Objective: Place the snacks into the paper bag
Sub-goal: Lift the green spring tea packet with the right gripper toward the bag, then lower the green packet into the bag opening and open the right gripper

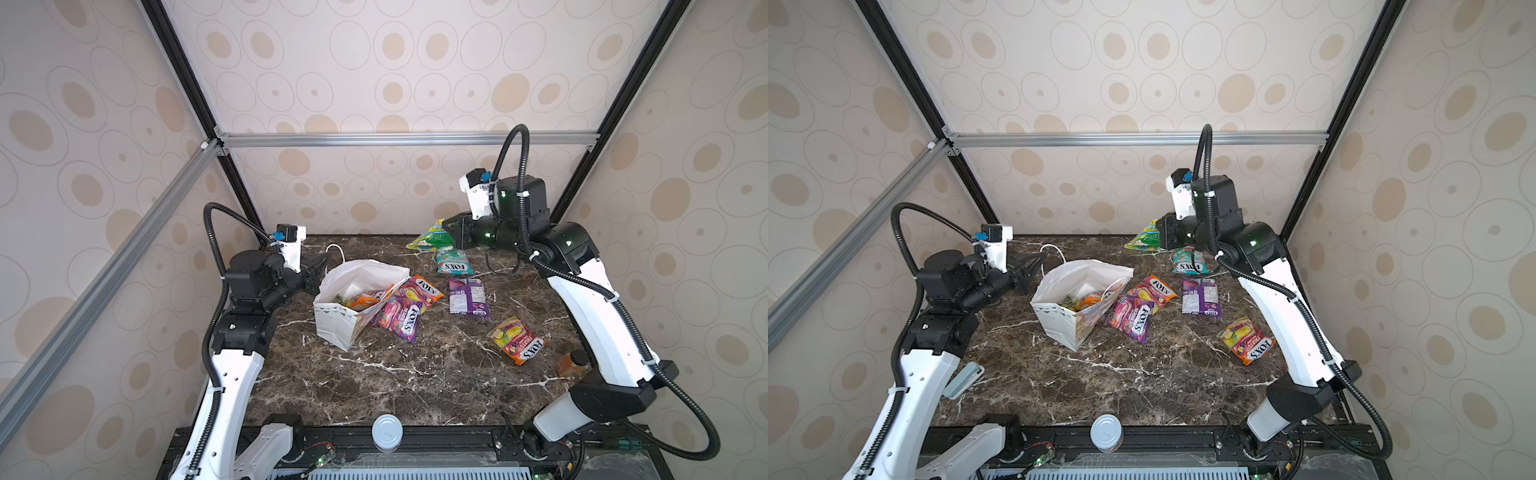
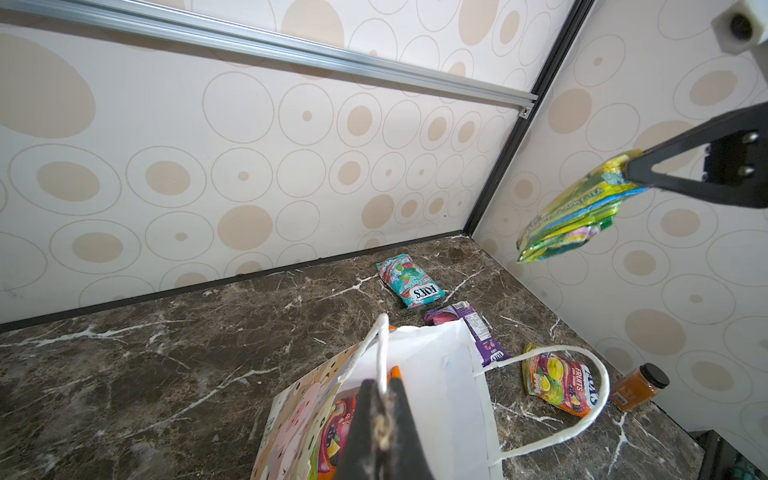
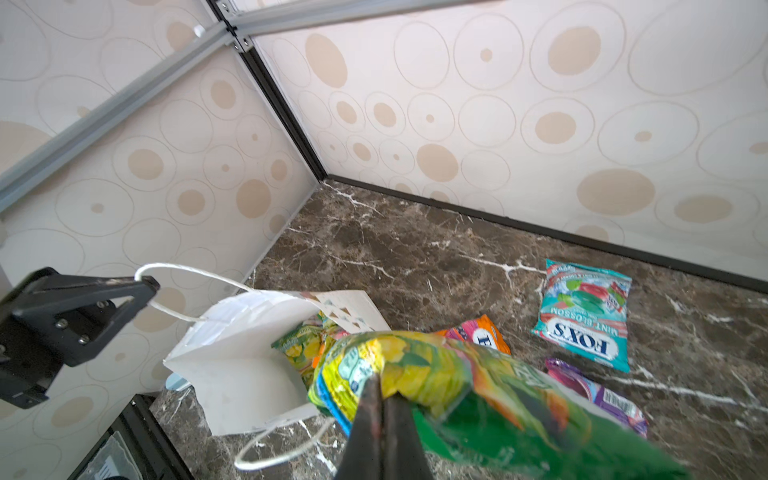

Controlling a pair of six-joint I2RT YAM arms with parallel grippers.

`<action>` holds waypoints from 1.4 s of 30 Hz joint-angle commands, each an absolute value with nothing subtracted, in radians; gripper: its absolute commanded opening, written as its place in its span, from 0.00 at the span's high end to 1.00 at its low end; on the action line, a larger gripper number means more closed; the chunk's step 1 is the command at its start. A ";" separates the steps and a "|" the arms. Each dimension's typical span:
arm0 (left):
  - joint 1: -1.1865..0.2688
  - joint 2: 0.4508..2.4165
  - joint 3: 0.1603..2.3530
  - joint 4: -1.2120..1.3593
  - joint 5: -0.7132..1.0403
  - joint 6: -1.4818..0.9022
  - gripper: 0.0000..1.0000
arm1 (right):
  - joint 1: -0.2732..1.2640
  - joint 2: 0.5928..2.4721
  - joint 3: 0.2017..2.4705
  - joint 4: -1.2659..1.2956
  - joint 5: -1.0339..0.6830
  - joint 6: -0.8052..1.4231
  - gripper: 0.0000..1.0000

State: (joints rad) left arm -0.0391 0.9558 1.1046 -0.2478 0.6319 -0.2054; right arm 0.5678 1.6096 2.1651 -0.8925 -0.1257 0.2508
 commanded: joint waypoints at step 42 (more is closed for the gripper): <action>-0.029 0.927 1.121 -0.225 0.615 -0.201 1.00 | 0.945 1.934 2.470 -1.017 -0.088 -0.103 1.00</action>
